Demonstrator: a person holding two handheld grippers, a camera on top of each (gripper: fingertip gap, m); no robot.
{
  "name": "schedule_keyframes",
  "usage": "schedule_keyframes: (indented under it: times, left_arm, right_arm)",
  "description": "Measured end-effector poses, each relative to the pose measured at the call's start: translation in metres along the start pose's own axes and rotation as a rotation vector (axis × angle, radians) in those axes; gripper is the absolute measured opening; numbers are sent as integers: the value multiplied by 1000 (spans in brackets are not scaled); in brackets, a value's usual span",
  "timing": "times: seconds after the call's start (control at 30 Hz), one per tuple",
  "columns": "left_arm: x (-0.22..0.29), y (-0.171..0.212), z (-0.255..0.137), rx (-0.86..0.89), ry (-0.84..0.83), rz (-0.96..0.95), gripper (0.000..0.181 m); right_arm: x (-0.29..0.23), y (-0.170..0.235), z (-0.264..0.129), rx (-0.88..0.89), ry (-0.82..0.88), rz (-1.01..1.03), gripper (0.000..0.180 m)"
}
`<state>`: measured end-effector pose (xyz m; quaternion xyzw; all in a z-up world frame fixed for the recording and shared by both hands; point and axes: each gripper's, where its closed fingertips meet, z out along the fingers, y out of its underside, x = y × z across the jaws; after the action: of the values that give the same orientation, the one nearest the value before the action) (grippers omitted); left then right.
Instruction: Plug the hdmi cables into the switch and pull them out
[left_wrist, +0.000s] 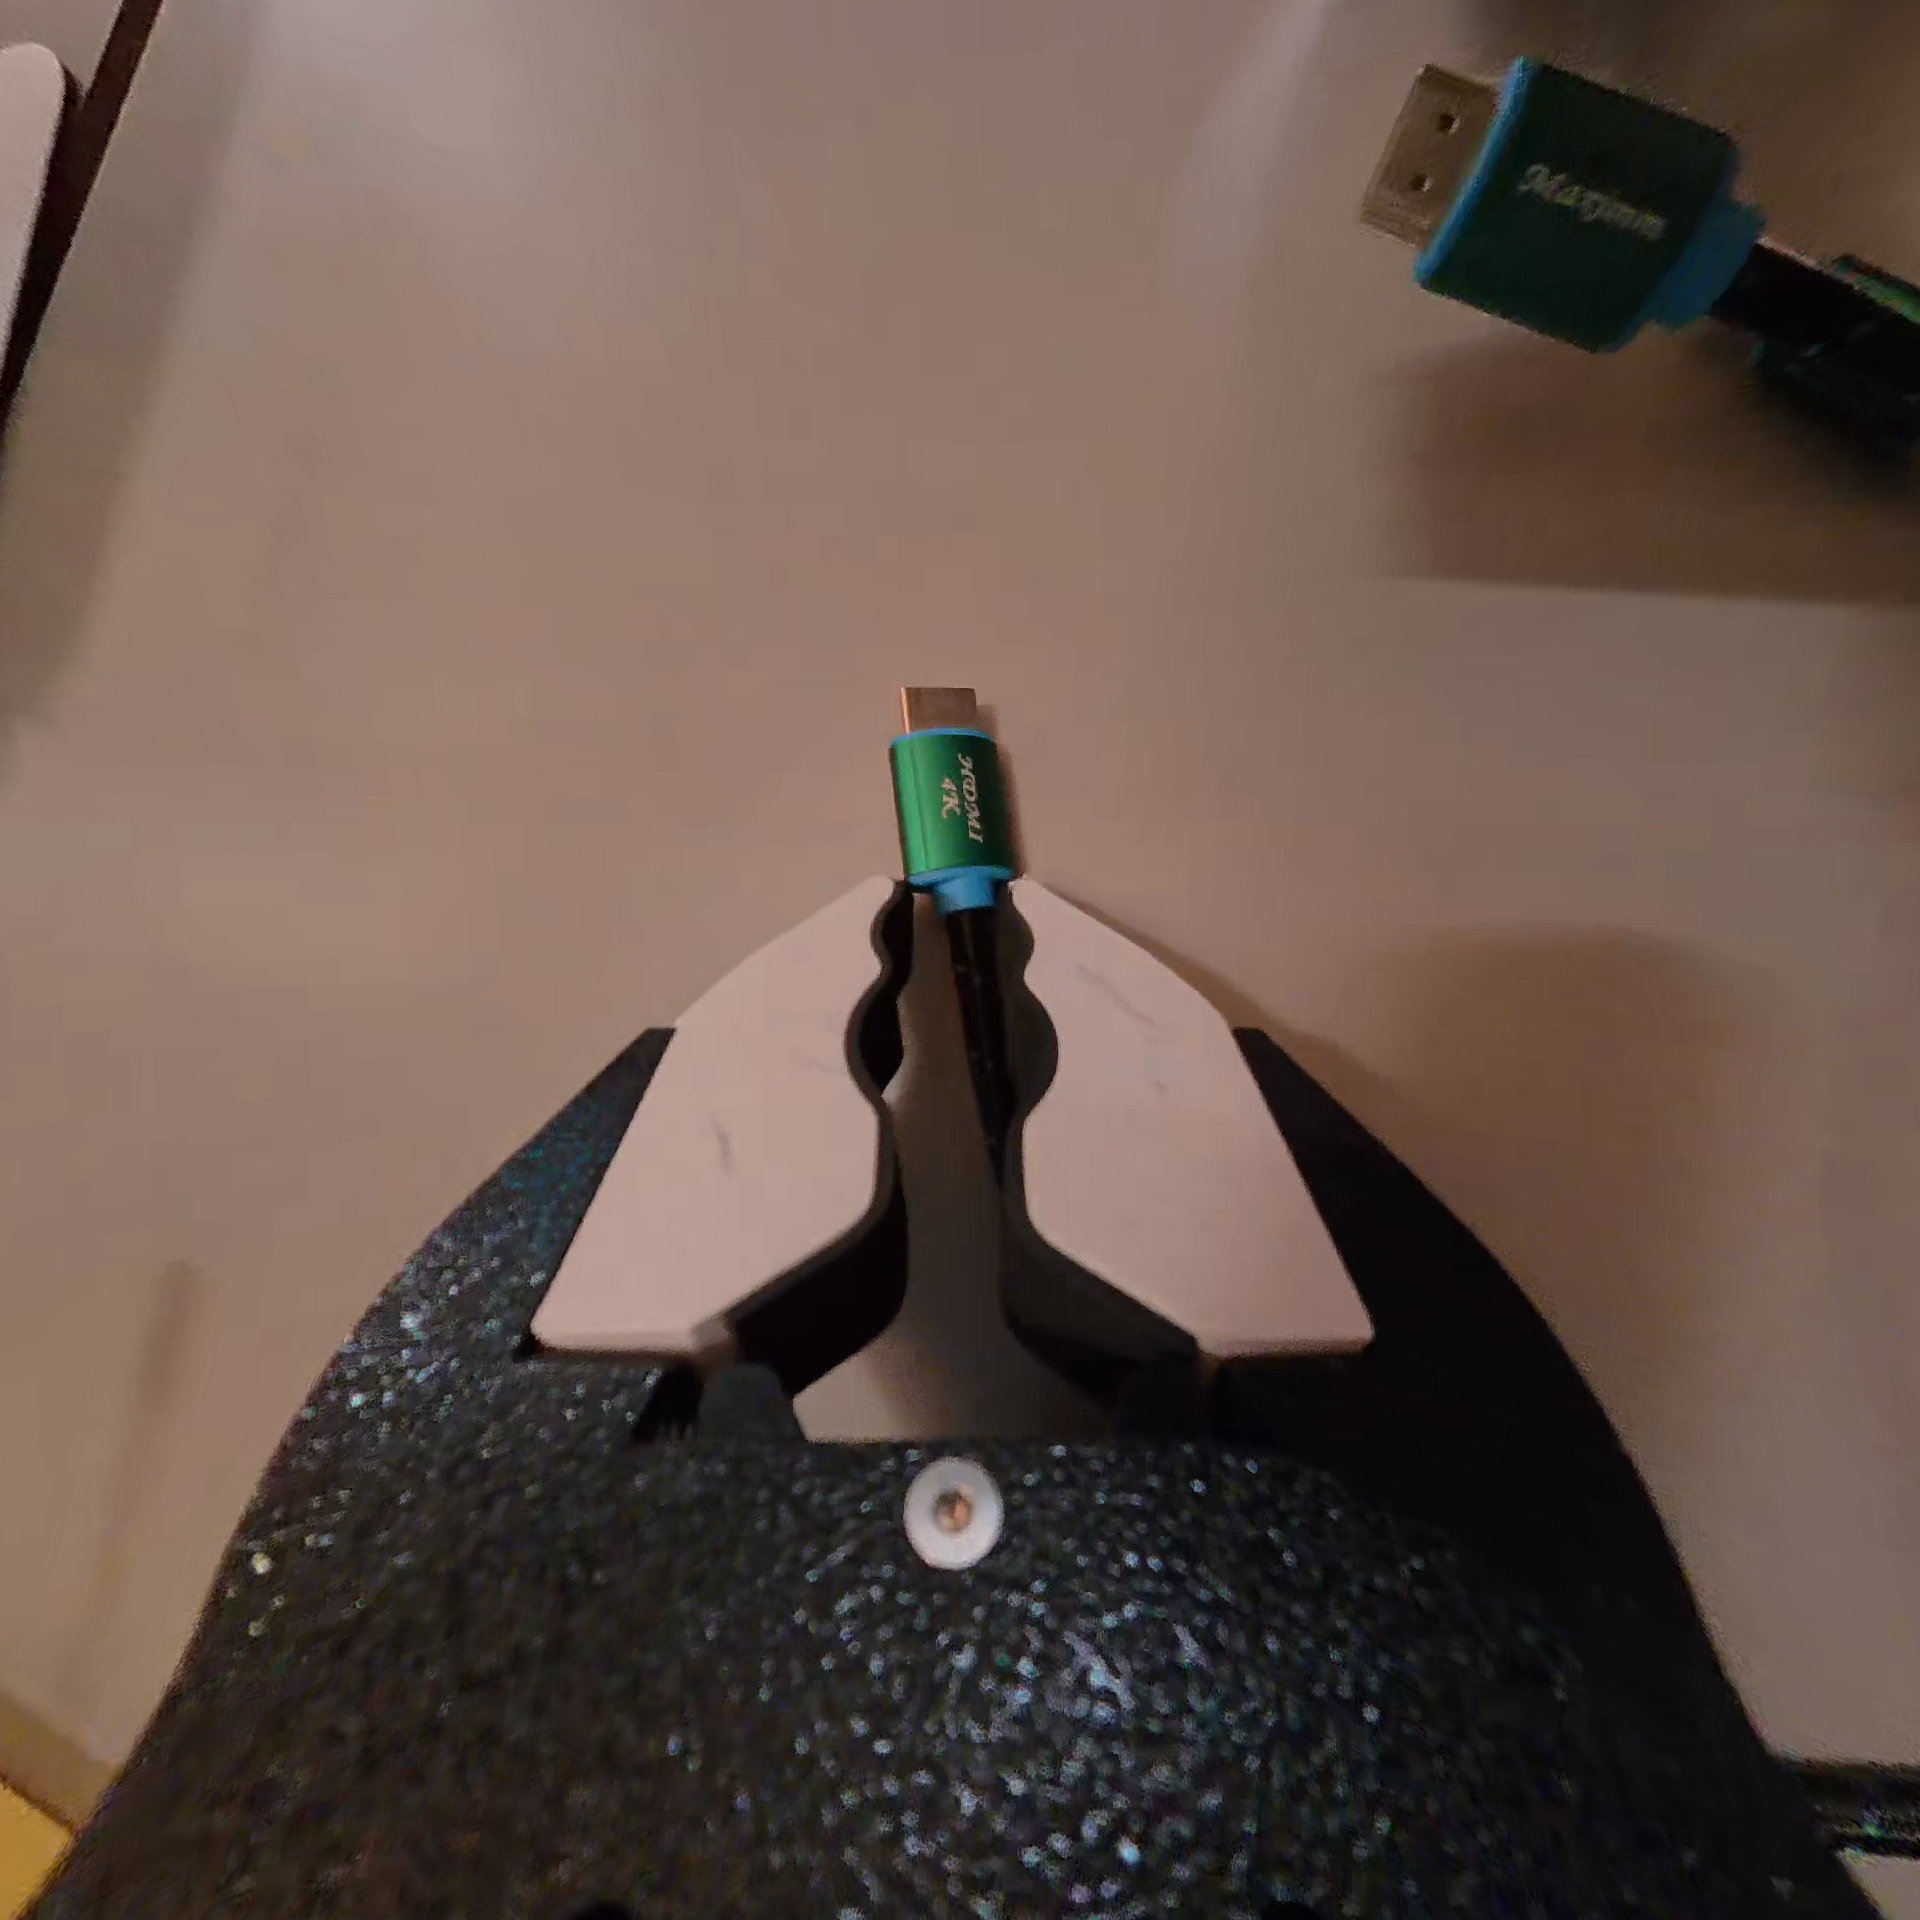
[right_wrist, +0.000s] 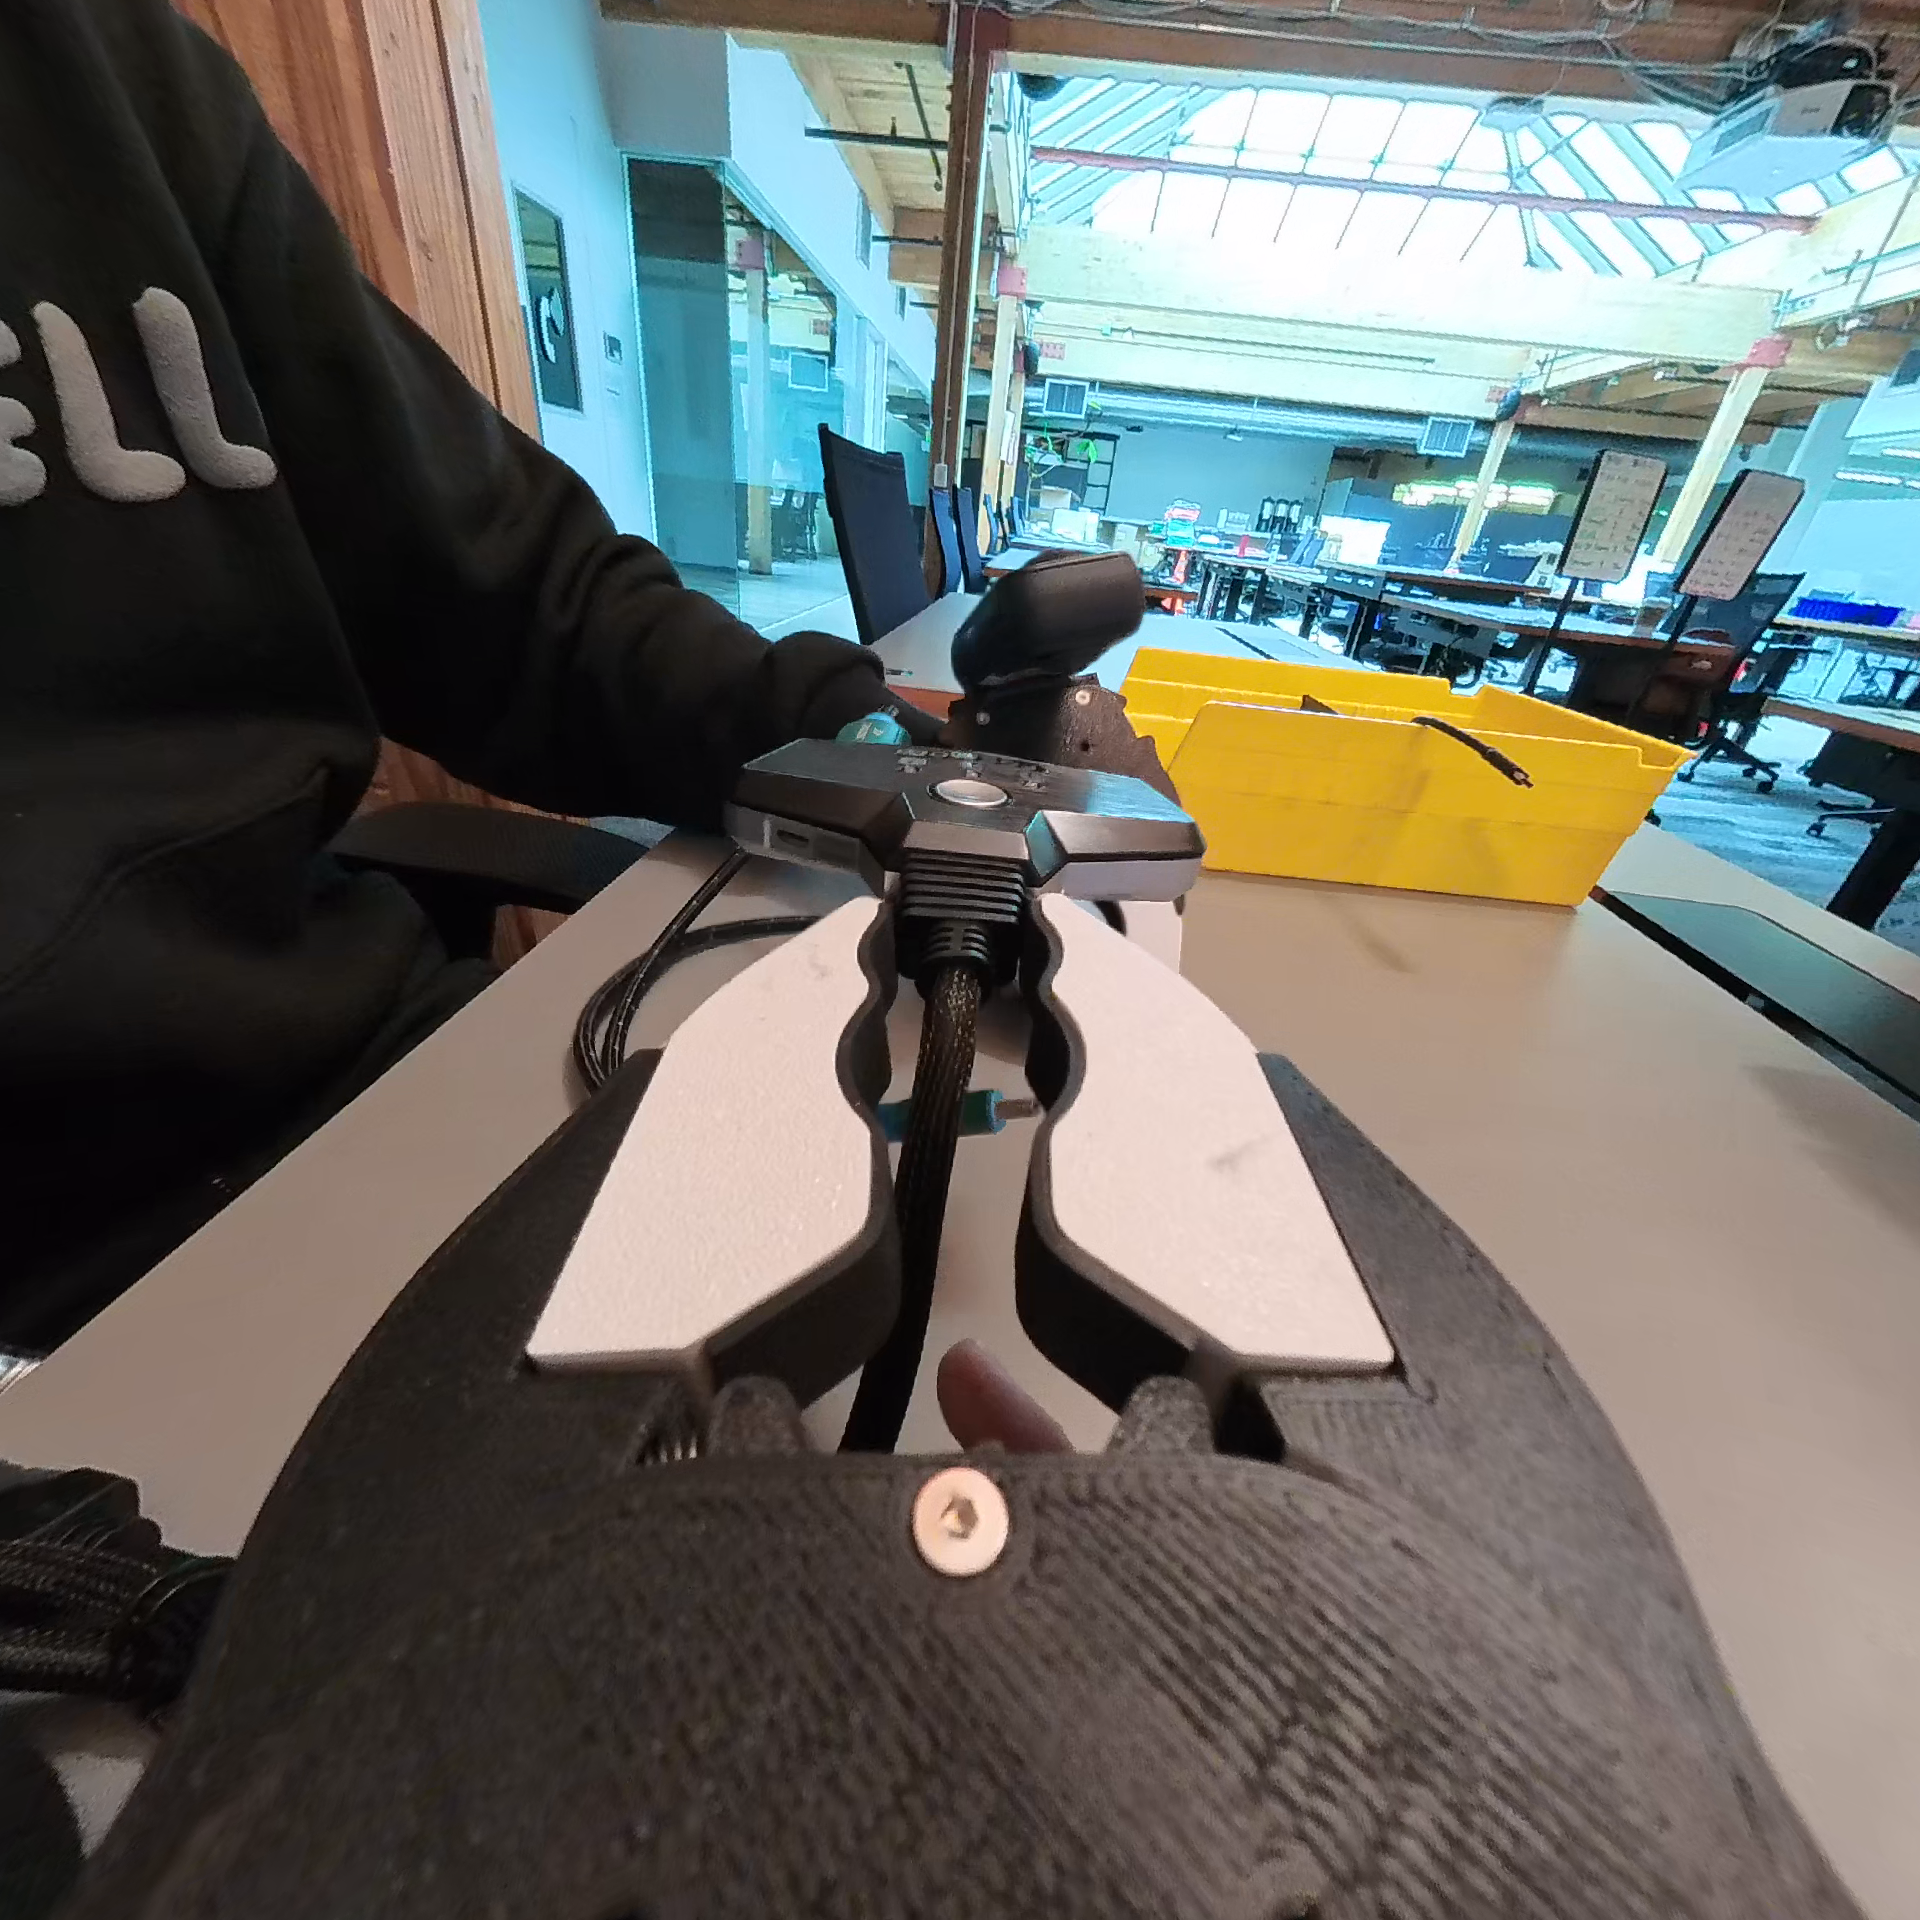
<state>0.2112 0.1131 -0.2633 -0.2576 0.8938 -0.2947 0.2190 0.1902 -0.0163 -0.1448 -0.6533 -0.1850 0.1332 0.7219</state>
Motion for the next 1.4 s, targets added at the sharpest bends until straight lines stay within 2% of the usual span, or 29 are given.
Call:
schedule_keyframes:
  times: [0.13,0.27,0.43,0.6,0.7,0.83,0.9,0.93,0.97,1.0,1.03,1.1,1.17,1.23,1.27,1.33,1.4]
  left_arm:
    - [0,0,1,7,20,-29,14]
    - [-2,-1,1,-14,-54,26,11]
    - [-4,0,1,-15,-59,-26,10]
    - [-9,0,-3,58,-30,-164,10]
    - [-24,-1,-18,129,-46,-277,10]
    - [-37,-11,-47,262,63,-416,10]
    - [-24,-8,-50,235,205,-409,10]
    - [-23,-1,-48,192,204,-406,10]
    - [-29,5,-46,171,162,-415,11]
    - [-42,6,-49,191,89,-447,27]
    - [-59,4,-58,248,-7,-492,33]
    - [-96,-4,-102,431,-243,-596,26]
    - [-107,-17,-165,648,-453,-639,24]
    - [-77,-45,-206,776,-519,-523,18]
    - [-51,-61,-208,781,-499,-434,18]
    - [22,-90,-172,661,-308,-258,22]
    - [94,-88,-112,400,-93,-170,38]
  right_arm:
    - [0,-4,-2,22,1,-2,22]
    - [1,-4,-4,28,8,0,22]
    - [0,-6,-5,23,13,-14,22]
    - [3,-13,-12,54,42,-30,22]
    - [4,-19,-16,93,44,-33,22]
    - [7,-26,-16,129,68,-53,22]
    - [14,-24,-15,116,115,-66,22]
    - [17,-22,-14,106,139,-68,22]
    - [21,-19,-14,95,160,-65,22]
    - [24,-16,-14,81,176,-59,22]
    - [26,-13,-13,68,188,-53,22]
    - [32,-7,-15,52,221,-43,23]
    - [38,-4,-17,39,254,-34,23]
    - [42,-3,-20,39,284,-32,22]
    - [44,-3,-20,40,294,-30,22]
    - [47,-2,-21,36,304,-27,22]
    - [48,0,-20,30,306,-21,22]
